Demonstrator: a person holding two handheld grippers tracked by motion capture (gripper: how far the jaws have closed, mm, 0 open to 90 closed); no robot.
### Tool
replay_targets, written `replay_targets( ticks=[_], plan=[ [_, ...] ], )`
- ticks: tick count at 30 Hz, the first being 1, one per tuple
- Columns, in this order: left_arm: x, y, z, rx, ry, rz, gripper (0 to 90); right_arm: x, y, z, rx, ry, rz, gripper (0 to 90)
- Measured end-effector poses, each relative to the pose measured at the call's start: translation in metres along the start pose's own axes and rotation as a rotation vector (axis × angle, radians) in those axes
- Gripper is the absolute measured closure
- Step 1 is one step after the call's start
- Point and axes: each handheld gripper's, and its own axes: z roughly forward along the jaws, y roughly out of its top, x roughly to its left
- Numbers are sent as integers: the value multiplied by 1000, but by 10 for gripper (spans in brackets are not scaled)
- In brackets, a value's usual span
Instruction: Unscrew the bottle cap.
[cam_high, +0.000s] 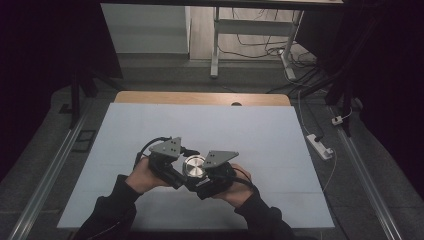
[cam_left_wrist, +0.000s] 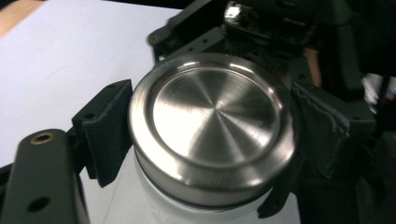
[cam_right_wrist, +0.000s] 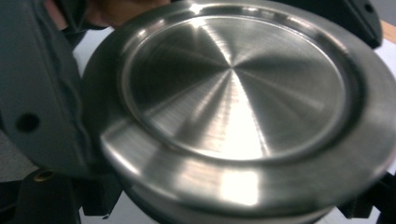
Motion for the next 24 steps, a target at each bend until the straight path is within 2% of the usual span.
replay_targets(
  ticks=[2, 3, 4, 5, 6, 8, 10, 12, 14, 15, 17, 18, 19, 20, 24],
  plan=[
    [-4, 2, 5, -10, 62, -41, 188, -2, 0, 0, -1, -27, 20, 151],
    [-4, 2, 5, -10, 62, -41, 188, -2, 0, 0, -1, -27, 20, 151],
    [-9, 4, 11, -14, 149, -95, 188, -5, -1, -1, 2, -64, 35, 150],
    [-9, 4, 11, -14, 149, -95, 188, -6, -1, -1, 6, -92, 46, 151],
    [-16, 8, 20, -16, 249, -163, 189, -8, -2, -1, 11, -118, 52, 151],
    [-22, 10, 26, -12, 321, -198, 188, -11, -3, 0, 13, -148, 77, 150],
    [-22, 13, 26, -3, 316, -209, 182, -13, -5, 0, 12, -147, 95, 150],
    [-18, 14, 17, -37, 260, -224, 159, -12, -4, -1, 7, -141, 91, 150],
    [-12, 15, 3, -77, 224, -241, 143, -10, -2, -3, -2, -130, 84, 150],
    [-10, 14, -3, -88, 222, -243, 144, -9, -1, -3, -7, -128, 82, 151],
    [-4, 12, -16, -112, 247, -248, 161, -9, 0, -4, -14, -124, 65, 150],
    [-1, 9, -22, -130, 228, -259, 181, -8, 0, -4, -16, -120, 65, 151],
    [-1, 9, -22, -130, 228, -259, 199, -8, 0, -4, -16, -120, 65, 151],
    [6, 4, -31, -159, 209, -287, 212, -8, 0, -4, -14, -119, 66, 150],
    [13, -1, -39, -175, 205, -303, 268, -8, -1, -3, -10, -115, 72, 151]
  ],
)
